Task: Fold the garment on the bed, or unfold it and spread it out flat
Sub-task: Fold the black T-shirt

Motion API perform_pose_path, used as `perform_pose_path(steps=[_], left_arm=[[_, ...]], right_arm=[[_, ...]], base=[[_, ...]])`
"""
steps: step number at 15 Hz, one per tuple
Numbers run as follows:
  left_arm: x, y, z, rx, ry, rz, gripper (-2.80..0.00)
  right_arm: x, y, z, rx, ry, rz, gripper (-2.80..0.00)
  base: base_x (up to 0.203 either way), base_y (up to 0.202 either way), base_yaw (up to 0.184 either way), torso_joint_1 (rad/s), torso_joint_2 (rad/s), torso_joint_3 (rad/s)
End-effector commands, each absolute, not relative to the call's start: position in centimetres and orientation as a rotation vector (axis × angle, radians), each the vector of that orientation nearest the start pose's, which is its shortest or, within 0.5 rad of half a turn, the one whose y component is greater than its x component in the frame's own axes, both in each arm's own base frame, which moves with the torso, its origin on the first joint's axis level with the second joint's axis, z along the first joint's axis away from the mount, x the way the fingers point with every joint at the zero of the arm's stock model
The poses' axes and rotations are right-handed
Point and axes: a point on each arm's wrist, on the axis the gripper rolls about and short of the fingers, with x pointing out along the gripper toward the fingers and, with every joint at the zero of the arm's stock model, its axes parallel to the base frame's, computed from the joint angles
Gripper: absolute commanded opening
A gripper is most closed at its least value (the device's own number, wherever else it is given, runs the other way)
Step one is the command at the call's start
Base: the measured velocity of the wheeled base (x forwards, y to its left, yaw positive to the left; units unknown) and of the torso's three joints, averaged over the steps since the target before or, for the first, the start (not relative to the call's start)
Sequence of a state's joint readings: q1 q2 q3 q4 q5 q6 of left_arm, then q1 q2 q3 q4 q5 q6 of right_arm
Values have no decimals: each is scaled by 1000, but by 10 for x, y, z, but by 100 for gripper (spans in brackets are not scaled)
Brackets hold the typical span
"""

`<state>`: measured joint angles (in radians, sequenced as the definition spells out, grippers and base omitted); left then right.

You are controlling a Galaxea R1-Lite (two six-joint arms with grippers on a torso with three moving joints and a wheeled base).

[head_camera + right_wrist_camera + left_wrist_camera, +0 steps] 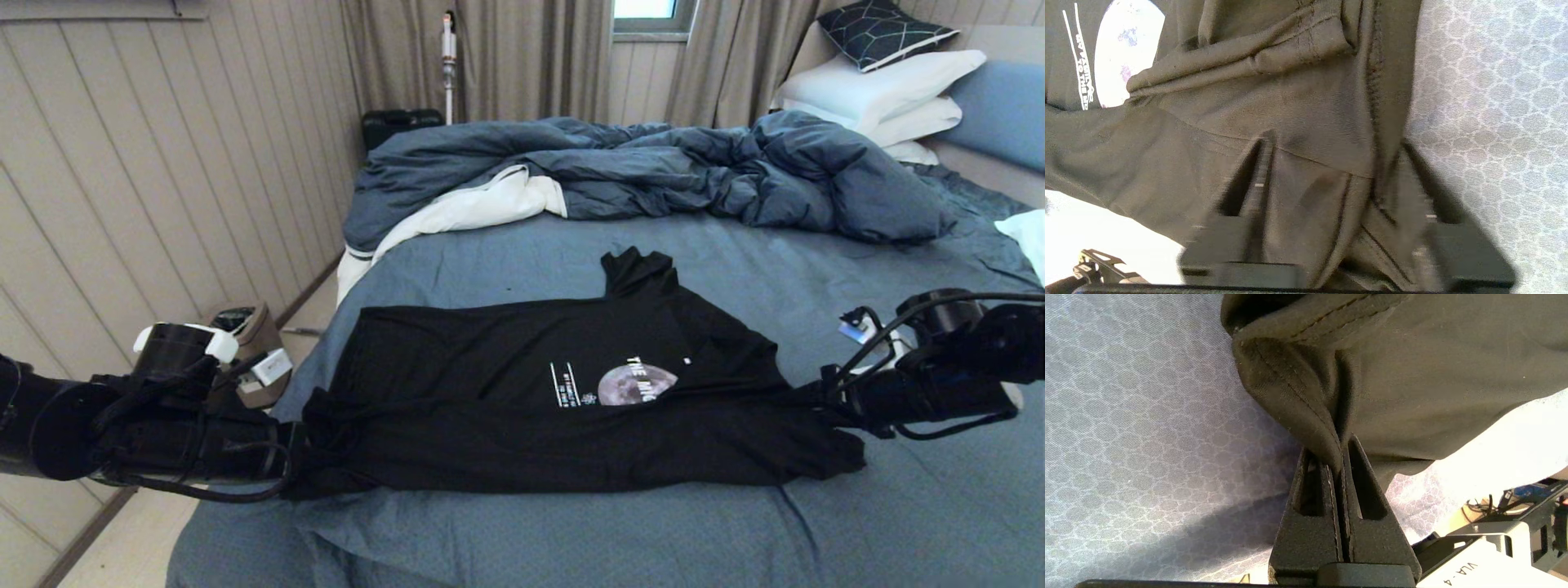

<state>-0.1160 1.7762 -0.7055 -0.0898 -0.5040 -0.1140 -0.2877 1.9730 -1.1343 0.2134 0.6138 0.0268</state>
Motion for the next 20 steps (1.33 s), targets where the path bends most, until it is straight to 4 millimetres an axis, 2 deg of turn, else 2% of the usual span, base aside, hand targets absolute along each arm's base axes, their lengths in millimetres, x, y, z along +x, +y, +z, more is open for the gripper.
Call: perform_pose_path(steps=[1,3,8,11,14,16,20], left_arm=[[264,-43,92,-295,1017,-519,-280],[262,-50,90,-286,1032,-539,-280],[258,-52,97,-294,1018,-544,-280],[255,-60,126,-346,960,-550,-280],[242,-65,155,-348,994,-564,-280],[239,-69,158,-338,1018,-573,-280],[238,-68,160,-312,1028,-532,-280]], right_arm=[[329,-84,111,487,953,285,-280],[328,-84,111,486,957,286,-280],[326,-84,112,480,956,297,-280],[326,-83,115,488,949,298,-280],[322,-83,130,498,946,297,-280],[319,-83,135,535,1010,319,-280],[313,-93,128,539,1038,327,-280]], base=[[0,0,0,0,0,0],[0,0,0,0,0,0],[0,0,0,0,0,0],[0,0,0,0,0,0],[0,0,0,0,0,0],[0,0,0,0,0,0],[0,0,0,0,0,0]])
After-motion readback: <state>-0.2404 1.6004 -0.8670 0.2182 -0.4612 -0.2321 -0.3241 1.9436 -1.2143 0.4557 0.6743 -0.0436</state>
